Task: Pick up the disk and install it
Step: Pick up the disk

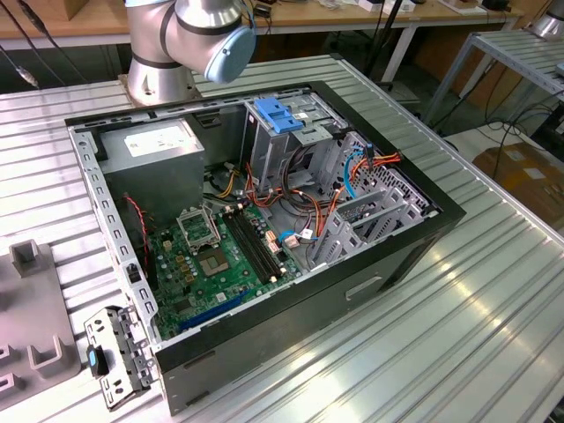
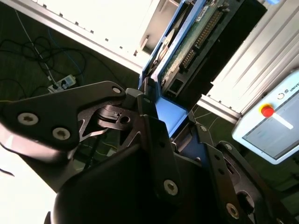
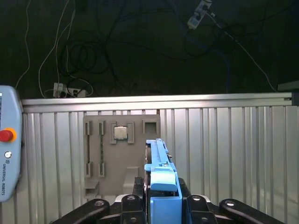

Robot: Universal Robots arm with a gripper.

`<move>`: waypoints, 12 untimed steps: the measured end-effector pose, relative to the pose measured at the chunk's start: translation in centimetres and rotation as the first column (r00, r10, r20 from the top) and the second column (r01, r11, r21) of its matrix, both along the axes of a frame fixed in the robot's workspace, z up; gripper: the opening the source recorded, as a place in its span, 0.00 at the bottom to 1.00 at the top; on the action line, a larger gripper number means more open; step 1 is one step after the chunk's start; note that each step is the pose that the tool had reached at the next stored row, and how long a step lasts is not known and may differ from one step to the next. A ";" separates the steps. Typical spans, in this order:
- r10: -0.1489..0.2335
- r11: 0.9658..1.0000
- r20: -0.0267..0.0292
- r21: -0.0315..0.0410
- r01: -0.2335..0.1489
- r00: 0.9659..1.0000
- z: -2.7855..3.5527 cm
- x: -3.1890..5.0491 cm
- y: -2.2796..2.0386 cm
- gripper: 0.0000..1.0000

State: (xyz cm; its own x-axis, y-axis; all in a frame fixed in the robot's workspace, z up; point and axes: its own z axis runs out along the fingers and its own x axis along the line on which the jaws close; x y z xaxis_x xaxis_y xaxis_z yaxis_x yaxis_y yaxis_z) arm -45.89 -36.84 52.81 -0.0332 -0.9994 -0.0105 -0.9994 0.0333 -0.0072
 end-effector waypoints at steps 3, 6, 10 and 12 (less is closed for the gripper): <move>0.000 1.000 0.000 0.000 0.000 1.000 -0.01 0.69 0.00 0.37; 0.000 1.000 0.000 0.000 0.000 1.000 -0.01 1.68 0.00 0.37; 0.000 1.000 0.000 0.000 0.000 1.000 -0.02 3.02 0.00 0.37; 0.000 1.000 0.000 0.000 0.000 1.000 -0.01 3.72 0.00 0.37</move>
State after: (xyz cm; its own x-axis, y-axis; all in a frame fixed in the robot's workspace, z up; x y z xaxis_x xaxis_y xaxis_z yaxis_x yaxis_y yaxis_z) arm -42.17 -36.84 52.80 -0.0332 -0.9994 -0.0105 -0.9994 0.0332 -0.0072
